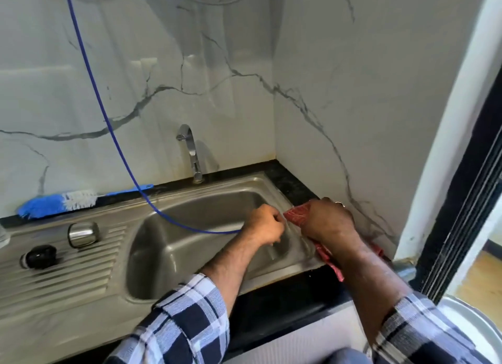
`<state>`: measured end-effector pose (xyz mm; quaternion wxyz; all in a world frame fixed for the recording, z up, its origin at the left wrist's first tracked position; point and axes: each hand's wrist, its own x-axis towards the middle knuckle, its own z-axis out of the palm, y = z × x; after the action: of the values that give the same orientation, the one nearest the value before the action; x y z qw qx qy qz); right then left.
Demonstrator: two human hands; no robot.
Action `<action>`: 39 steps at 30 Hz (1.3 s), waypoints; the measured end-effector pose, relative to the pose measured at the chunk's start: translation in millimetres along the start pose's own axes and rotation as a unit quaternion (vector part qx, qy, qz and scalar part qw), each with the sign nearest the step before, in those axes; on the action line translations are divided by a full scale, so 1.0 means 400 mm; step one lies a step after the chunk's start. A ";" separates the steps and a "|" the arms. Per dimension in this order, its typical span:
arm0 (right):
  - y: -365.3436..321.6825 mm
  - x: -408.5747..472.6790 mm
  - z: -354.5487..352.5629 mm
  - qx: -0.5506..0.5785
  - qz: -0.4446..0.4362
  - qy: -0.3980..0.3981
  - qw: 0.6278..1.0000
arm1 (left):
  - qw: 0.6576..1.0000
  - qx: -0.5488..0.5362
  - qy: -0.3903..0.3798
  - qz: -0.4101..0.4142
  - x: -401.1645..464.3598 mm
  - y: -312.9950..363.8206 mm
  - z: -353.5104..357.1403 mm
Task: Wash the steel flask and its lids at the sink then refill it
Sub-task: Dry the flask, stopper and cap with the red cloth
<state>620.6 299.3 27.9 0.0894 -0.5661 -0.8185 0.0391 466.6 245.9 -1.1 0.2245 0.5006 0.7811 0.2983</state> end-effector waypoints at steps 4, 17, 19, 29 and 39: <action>0.032 0.020 -0.016 0.069 0.007 -0.028 0.997 | 0.986 -0.143 -0.015 -0.079 0.019 0.031 0.056; 0.100 0.000 0.046 0.325 -0.073 0.046 0.942 | 0.926 -0.334 0.123 -0.128 0.068 0.126 0.093; 0.087 0.005 0.053 0.389 -0.105 0.081 0.912 | 0.928 -0.336 0.140 -0.082 0.067 0.141 0.060; -0.224 -0.070 -0.041 0.861 -0.180 -0.064 0.471 | 0.931 -0.303 0.196 0.057 -0.090 0.250 -0.336; -0.691 -0.187 -0.029 0.933 -0.063 -0.279 0.218 | 0.951 -0.164 0.261 0.004 -0.326 -0.023 -0.654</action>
<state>394.1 130.7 77.3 0.3217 0.0222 -0.2028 0.9246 342.4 60.5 188.1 0.0907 0.3649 0.7504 0.5437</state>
